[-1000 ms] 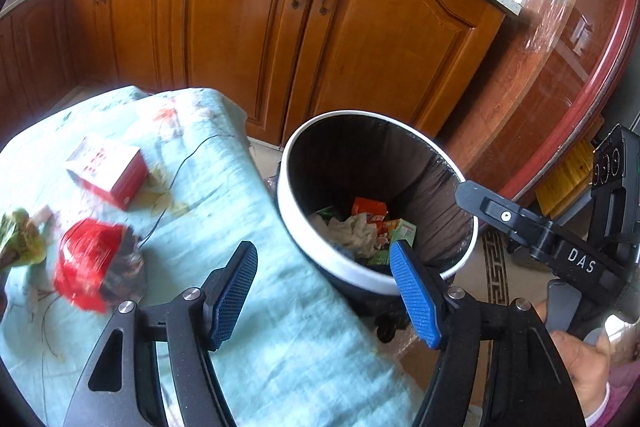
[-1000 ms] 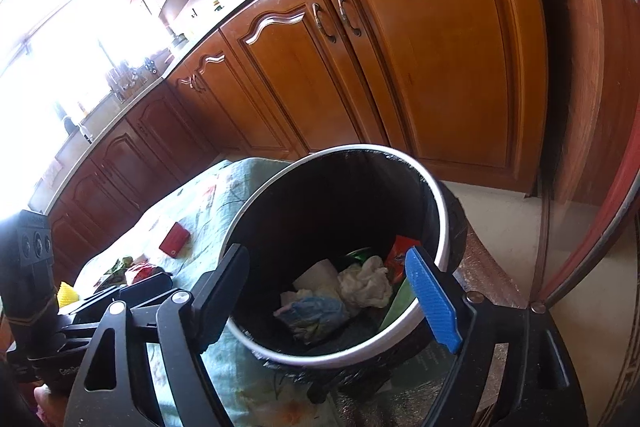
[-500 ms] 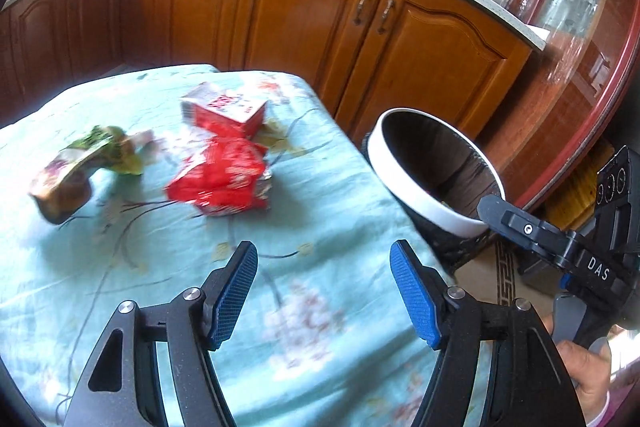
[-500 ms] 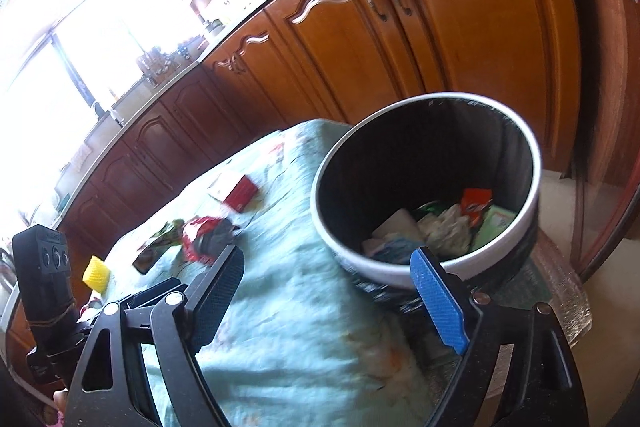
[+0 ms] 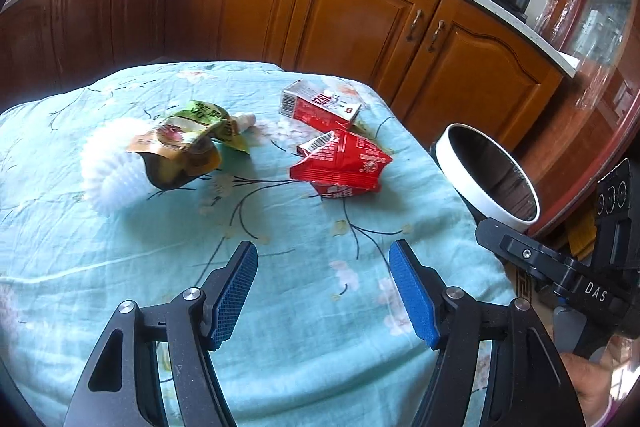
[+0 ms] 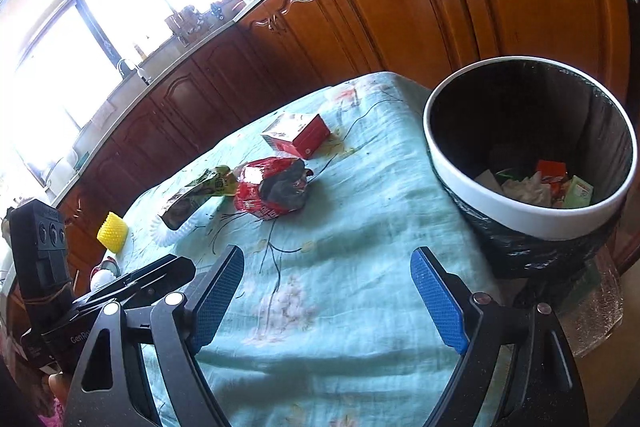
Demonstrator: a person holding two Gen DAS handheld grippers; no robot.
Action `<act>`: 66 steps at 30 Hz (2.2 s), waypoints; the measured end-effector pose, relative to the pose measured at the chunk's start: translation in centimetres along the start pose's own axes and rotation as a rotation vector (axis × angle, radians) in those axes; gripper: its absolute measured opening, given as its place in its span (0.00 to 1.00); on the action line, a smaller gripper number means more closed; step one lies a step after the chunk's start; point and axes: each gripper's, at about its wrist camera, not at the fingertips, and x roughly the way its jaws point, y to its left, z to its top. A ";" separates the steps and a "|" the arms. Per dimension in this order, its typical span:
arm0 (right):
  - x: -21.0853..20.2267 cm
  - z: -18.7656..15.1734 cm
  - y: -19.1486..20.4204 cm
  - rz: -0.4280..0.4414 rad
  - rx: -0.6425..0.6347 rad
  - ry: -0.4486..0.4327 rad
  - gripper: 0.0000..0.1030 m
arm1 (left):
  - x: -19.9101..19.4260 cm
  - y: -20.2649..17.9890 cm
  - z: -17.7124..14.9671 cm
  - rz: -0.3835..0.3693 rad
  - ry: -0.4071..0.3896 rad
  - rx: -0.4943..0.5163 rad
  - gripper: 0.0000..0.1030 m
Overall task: Collect trash
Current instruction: 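Move both open tools back toward the fruit pouch and red bag, then grasp the green fruit pouch with left tool while right tool grasps red bag, then carry pouch and red bag over the bin and open both tools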
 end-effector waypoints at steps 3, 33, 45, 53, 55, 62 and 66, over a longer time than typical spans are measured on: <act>0.7 0.2 0.8 0.011 -0.013 0.009 0.84 | -0.5 1.0 0.3 0.015 -0.002 -0.007 0.66; 11.5 4.3 3.8 0.068 -0.040 0.107 0.93 | 5.2 4.8 8.9 0.304 0.115 0.163 0.74; 9.7 4.2 3.7 0.083 -0.057 0.092 0.38 | 6.5 2.5 7.8 0.262 0.136 0.240 0.39; 6.4 3.4 2.5 0.080 -0.049 0.064 0.33 | 4.3 1.4 5.7 0.091 0.131 0.164 0.38; 5.3 3.3 2.2 0.077 -0.047 0.049 0.33 | 3.5 0.9 5.4 0.060 0.118 0.152 0.37; 1.6 3.2 0.6 0.061 -0.032 -0.004 0.33 | 1.7 0.0 4.7 -0.048 0.093 0.114 0.37; 0.1 3.1 -0.2 0.037 -0.031 -0.030 0.33 | 1.9 -0.6 4.2 -0.076 0.105 0.113 0.37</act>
